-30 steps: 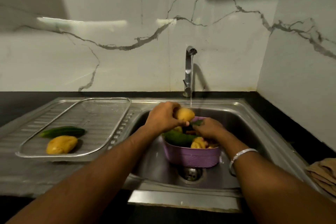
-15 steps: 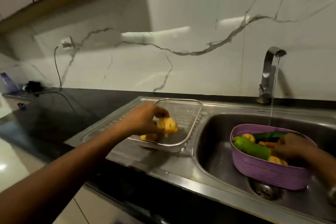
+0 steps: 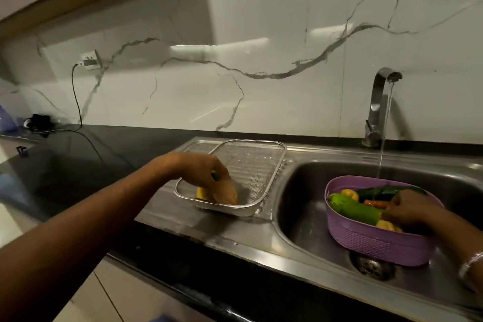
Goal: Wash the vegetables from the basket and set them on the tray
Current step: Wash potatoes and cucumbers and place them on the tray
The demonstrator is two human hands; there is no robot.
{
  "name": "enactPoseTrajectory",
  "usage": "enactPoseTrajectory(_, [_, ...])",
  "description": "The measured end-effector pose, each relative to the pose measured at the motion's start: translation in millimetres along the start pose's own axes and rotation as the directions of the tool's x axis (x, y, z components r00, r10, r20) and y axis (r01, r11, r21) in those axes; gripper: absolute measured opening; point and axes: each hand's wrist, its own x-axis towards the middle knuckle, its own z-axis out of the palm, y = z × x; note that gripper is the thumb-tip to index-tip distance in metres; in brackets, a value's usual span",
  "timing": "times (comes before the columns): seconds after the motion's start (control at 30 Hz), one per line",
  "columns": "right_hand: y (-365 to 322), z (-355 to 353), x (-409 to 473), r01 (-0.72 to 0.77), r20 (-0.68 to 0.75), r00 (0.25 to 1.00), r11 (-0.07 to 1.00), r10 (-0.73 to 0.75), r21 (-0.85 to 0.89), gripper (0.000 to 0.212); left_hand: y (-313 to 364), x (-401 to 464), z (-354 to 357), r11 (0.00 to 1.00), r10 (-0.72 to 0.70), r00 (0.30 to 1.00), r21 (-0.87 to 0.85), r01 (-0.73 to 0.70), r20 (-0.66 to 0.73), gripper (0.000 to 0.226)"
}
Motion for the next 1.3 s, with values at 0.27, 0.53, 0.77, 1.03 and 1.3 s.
enactPoseTrajectory(0.27, [-4,-3,-11,-0.001,-0.058,0.998,0.996,0.006,0.087,0.035,45,24,-3,0.985,0.125,0.955,-0.085,-0.153,-0.269,0.045])
enactPoseTrajectory(0.53, [1,-18,-19,-0.15,-0.368,0.9,0.96,0.232,0.238,0.034,200,95,1,0.846,0.332,0.84,-0.259,-0.467,-0.43,0.024])
enactPoseTrajectory(0.77, [16,-18,-6,-0.148,-0.452,0.851,0.948,0.267,0.282,0.022,289,198,43,0.879,0.198,0.863,-0.306,-0.367,-0.465,0.017])
enactPoseTrajectory(1.03, [16,-14,18,-0.118,-0.439,0.876,0.97,0.202,0.21,0.023,257,254,101,0.957,0.041,0.962,-0.265,-0.115,-0.27,0.048])
enactPoseTrajectory(1.3, [11,-9,22,-0.102,-0.389,0.904,0.974,0.175,0.201,0.026,253,261,100,0.89,-0.047,0.937,-0.44,-0.119,-0.347,0.042])
